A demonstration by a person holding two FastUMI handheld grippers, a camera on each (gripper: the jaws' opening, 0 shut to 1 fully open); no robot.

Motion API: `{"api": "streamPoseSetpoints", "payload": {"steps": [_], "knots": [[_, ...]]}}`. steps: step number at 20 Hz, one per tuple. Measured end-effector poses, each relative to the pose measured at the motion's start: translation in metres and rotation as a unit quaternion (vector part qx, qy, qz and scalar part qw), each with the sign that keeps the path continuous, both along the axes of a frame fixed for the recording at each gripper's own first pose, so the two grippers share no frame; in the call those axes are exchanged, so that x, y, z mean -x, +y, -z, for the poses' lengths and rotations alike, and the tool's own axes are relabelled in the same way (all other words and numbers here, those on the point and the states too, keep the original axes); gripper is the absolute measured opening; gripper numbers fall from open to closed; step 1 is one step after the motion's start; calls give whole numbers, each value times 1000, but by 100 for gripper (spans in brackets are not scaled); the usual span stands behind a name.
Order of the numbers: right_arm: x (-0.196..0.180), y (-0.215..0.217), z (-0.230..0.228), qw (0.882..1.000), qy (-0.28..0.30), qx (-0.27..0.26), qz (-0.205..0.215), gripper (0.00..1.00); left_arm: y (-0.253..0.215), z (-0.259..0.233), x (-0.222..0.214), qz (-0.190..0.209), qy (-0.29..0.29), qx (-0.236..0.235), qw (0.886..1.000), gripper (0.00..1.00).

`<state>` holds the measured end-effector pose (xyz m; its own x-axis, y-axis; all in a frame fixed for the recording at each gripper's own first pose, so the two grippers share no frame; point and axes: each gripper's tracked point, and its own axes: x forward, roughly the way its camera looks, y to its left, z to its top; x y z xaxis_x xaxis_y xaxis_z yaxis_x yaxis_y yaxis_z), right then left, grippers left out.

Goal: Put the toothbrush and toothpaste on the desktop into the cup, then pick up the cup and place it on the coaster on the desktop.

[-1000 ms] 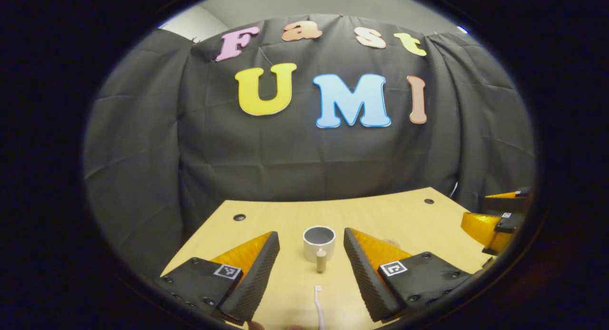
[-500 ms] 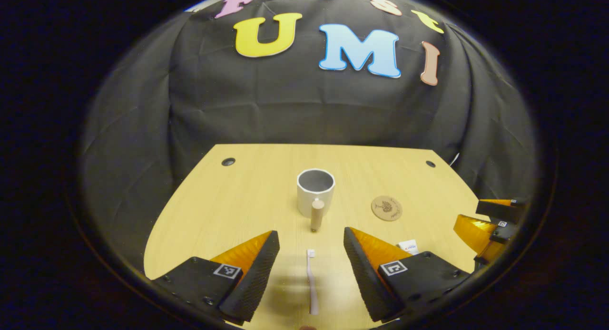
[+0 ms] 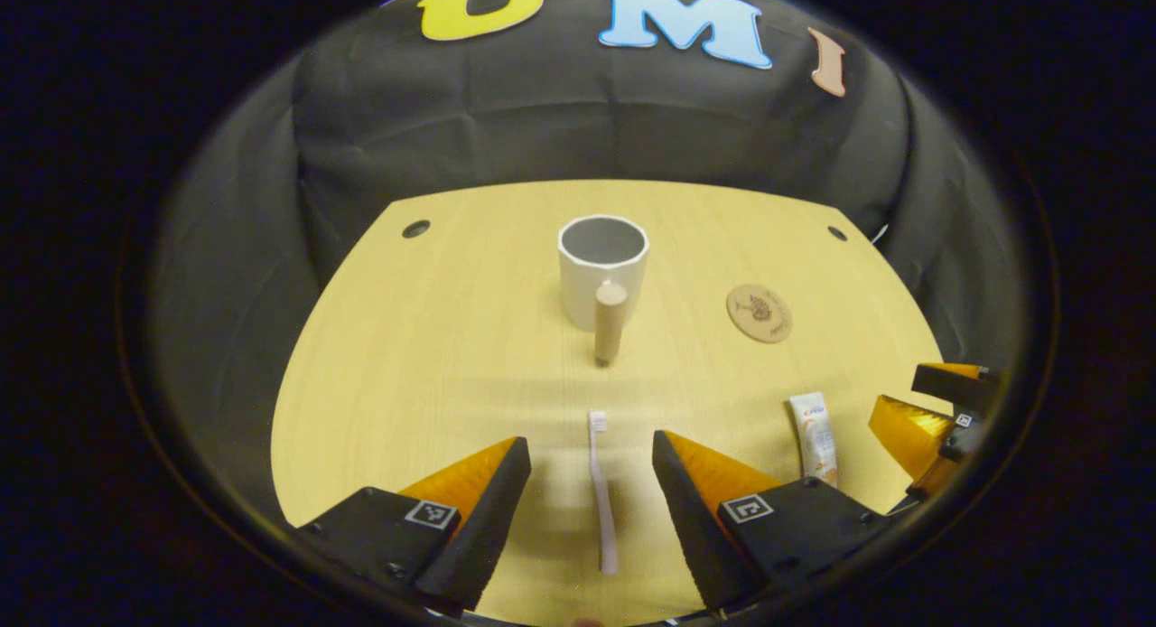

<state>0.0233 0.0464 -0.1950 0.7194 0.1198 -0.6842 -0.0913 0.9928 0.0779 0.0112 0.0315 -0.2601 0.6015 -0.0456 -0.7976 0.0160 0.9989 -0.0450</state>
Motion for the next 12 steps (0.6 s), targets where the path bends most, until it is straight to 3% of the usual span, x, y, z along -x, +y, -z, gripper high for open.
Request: {"api": "streamPoseSetpoints", "payload": {"steps": [12], "knots": [[6, 6, 71, 989, 144, -9, 2, 95, -4, 60, 17, 16, 127, 2, 992, 91]]}}
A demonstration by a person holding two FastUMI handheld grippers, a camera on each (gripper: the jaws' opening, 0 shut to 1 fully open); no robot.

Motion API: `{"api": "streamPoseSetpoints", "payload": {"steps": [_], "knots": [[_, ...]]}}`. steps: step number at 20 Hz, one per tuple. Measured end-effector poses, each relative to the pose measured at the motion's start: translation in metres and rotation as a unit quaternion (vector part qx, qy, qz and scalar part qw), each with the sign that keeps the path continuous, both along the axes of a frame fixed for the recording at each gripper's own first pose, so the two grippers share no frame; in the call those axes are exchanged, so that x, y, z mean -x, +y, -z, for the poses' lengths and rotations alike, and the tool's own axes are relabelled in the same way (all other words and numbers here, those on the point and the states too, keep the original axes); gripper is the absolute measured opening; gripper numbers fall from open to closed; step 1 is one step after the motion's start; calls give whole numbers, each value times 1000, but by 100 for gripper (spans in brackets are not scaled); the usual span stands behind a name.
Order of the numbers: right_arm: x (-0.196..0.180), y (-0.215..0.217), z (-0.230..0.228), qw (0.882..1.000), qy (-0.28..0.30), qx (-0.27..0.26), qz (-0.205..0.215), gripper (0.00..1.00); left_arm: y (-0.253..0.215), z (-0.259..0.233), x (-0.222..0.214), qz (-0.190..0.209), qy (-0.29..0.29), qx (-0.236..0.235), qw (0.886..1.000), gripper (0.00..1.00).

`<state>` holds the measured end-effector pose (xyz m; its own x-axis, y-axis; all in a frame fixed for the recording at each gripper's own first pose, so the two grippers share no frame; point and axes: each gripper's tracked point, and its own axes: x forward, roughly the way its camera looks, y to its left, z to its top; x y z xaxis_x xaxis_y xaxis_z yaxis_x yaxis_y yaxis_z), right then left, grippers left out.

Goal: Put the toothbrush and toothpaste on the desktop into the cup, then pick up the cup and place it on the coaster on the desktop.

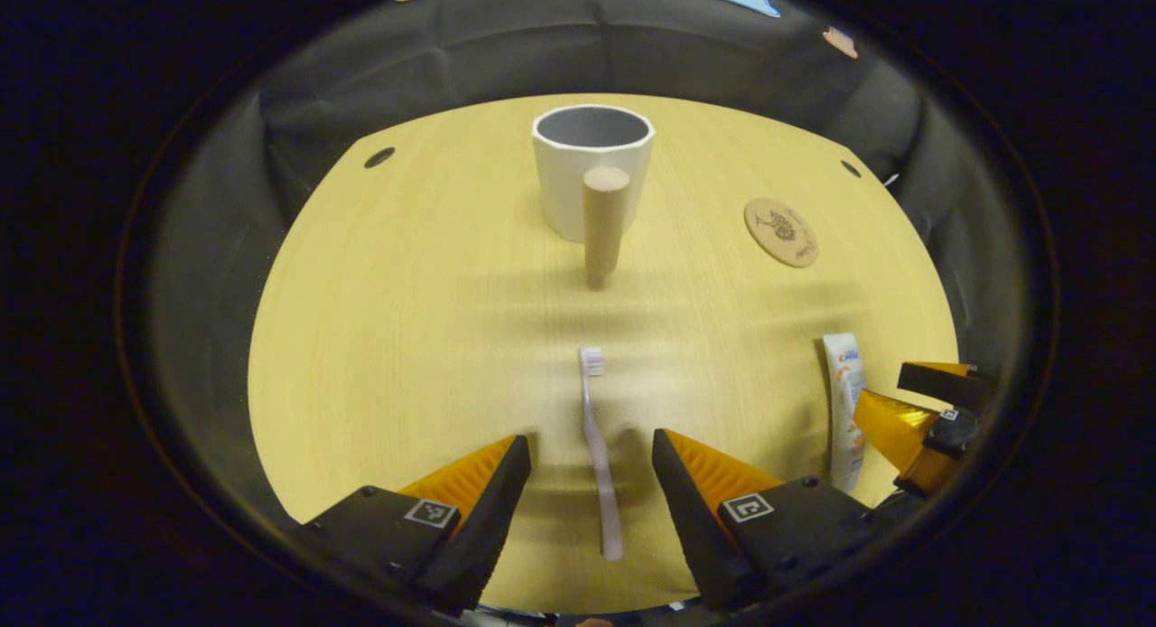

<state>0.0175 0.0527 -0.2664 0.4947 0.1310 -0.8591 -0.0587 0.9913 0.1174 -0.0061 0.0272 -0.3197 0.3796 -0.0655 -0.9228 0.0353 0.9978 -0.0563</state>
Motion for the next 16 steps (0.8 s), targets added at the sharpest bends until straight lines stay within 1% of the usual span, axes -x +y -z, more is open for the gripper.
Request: {"api": "streamPoseSetpoints", "payload": {"steps": [4, 6, 10, 11, 13, 14, 15, 16], "knots": [[1, 6, 16, 999, 42, -6, -2, 95, 1, 15, 12, -4, 41, 4, 999, 91], [2, 8, 21, 998, 59, -9, -1, 95, 4, 20, 19, -1, 68, -2, 998, 92], [6, 11, 31, 996, 93, -13, -2, 95, 0, 24, 23, 5, 89, 4, 996, 92], [6, 12, 33, 995, 99, -14, -2, 95, -1, 24, 24, 3, 94, 6, 996, 100], [5, 13, 35, 994, 105, -14, -3, 96, -3, 26, 26, 4, 100, 4, 995, 100], [6, 12, 37, 994, 108, -12, -3, 95, -2, 27, 25, 7, 99, 0, 995, 93], [5, 12, 39, 994, 112, -12, -4, 97, 0, 27, 25, 6, 100, -5, 995, 90], [7, 13, 41, 993, 117, -13, -4, 96, 1, 27, 25, 2, 101, -8, 995, 81]]}}
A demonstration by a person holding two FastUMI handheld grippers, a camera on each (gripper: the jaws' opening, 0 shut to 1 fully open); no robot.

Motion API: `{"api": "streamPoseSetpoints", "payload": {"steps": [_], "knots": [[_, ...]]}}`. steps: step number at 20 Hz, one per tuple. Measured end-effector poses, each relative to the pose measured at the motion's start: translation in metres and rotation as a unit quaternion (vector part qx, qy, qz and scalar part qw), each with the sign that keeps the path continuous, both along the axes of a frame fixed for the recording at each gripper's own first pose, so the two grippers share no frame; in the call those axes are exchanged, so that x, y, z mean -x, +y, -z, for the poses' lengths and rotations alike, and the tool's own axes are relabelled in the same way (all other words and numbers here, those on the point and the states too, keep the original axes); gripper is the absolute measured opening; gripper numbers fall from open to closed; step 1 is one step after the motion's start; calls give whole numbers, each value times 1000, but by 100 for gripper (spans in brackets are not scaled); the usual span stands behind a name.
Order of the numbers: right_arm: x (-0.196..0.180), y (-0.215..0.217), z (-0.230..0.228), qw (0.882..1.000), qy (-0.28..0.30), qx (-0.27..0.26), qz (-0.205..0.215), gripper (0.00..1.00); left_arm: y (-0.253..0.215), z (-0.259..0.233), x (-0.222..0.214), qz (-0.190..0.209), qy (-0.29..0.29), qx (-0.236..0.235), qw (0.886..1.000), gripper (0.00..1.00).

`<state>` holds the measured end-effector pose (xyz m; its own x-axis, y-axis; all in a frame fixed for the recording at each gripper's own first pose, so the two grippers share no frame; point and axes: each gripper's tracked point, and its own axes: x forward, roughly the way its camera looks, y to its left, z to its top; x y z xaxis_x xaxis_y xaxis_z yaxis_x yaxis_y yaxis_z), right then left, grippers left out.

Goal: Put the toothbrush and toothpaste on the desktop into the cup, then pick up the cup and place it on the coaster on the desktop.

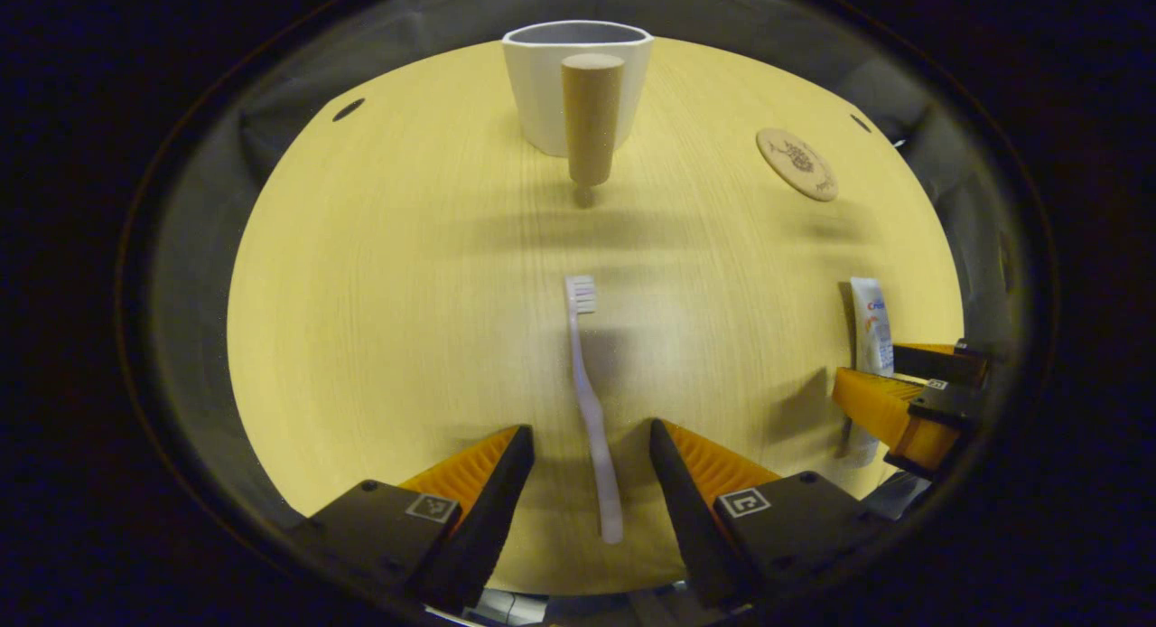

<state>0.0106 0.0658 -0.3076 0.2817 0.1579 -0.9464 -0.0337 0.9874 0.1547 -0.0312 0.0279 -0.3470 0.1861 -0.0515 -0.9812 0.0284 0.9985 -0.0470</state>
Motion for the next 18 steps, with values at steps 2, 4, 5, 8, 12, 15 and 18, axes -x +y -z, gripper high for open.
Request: {"api": "streamPoseSetpoints", "payload": {"steps": [2, 4, 5, 8, 12, 15, 18], "knots": [[-1, -1, 1, 1000, 0, 3, -1, 97, 0, 0, 0, 2, 3, -2, 1000, 85], [0, -3, 0, 1000, -1, 5, 2, 90, -1, 0, 1, 0, 7, -1, 1000, 66], [-1, -5, 1, 1000, 0, 8, 4, 87, -2, -1, 2, 1, 9, -1, 1000, 62], [2, -9, 3, 1000, 4, 9, 10, 69, -4, 0, 2, -2, 10, -1, 1000, 34], [3, -17, 5, 999, 11, 4, 31, 46, -5, -1, 1, -10, 5, 3, 1000, 19], [3, -19, 3, 999, 5, -9, 47, 31, -4, -3, 0, -10, -9, 4, 1000, 19], [4, -16, 2, 999, -9, -12, 34, 25, -6, -3, 1, 6, -22, 7, 1000, 10]]}}
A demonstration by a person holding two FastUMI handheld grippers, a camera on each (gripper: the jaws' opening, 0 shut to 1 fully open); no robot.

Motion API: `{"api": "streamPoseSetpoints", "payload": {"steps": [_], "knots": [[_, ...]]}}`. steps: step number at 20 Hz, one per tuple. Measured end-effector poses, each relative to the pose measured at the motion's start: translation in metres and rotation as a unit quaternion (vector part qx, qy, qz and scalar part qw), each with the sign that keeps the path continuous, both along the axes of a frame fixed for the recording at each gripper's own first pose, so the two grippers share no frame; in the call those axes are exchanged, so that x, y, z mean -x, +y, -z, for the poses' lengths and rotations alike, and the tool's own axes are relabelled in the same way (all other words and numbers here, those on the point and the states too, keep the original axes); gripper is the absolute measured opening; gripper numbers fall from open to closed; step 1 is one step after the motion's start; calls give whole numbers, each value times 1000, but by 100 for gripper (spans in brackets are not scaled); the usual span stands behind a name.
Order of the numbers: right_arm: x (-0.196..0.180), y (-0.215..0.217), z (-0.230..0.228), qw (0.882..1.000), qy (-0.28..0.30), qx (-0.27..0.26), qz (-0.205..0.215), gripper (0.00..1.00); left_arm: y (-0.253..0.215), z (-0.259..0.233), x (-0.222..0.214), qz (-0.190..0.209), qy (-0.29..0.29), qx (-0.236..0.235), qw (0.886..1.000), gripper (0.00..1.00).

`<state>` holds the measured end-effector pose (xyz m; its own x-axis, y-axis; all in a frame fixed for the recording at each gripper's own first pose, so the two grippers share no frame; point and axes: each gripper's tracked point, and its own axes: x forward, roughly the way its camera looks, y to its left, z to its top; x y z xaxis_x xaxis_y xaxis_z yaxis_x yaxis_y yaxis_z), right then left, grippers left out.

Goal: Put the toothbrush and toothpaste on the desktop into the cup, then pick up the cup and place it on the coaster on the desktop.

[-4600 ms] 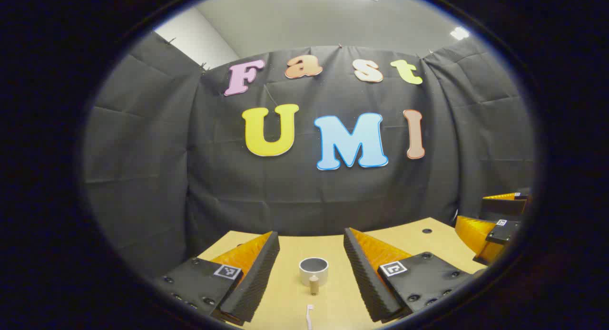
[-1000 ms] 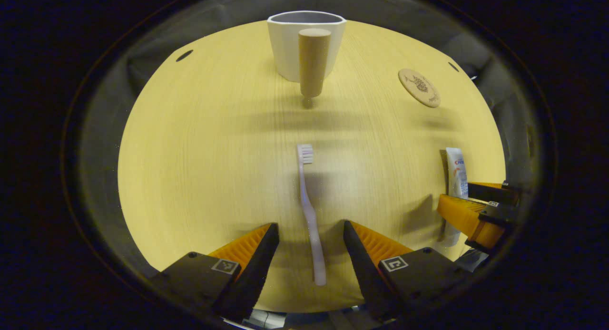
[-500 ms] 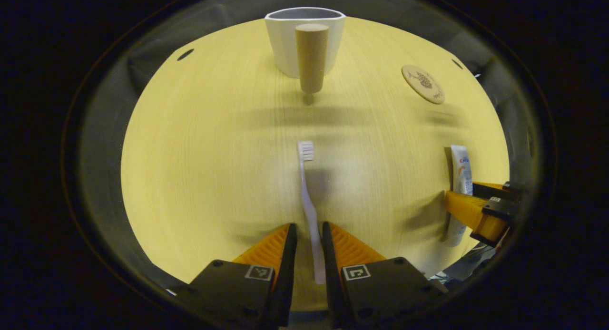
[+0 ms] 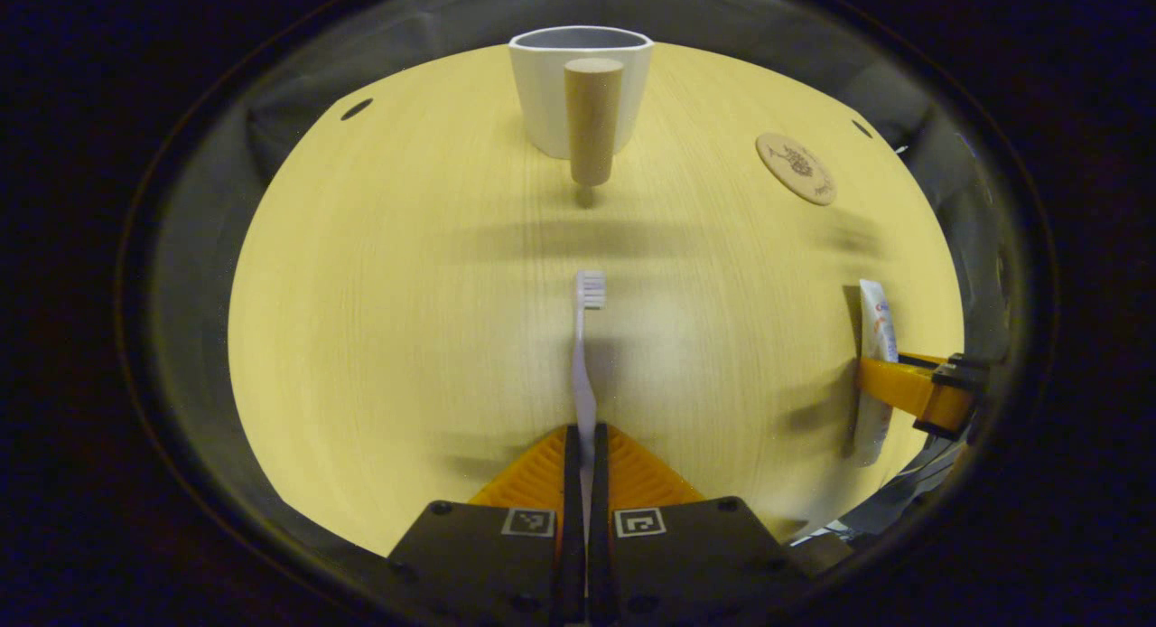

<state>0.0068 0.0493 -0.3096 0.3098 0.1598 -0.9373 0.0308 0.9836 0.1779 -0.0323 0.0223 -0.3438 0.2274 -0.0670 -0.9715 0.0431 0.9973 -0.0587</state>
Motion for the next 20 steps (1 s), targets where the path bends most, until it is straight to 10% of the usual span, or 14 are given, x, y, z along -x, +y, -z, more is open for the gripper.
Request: {"api": "streamPoseSetpoints", "payload": {"steps": [14, 20], "knots": [[-30, 19, -70, 986, -143, -83, 12, 18, -3, -62, -35, -6, -150, 27, 988, 10], [-50, 31, -118, 968, -227, -110, -2, 18, 3, -135, -58, -18, -256, 47, 965, 10]]}}
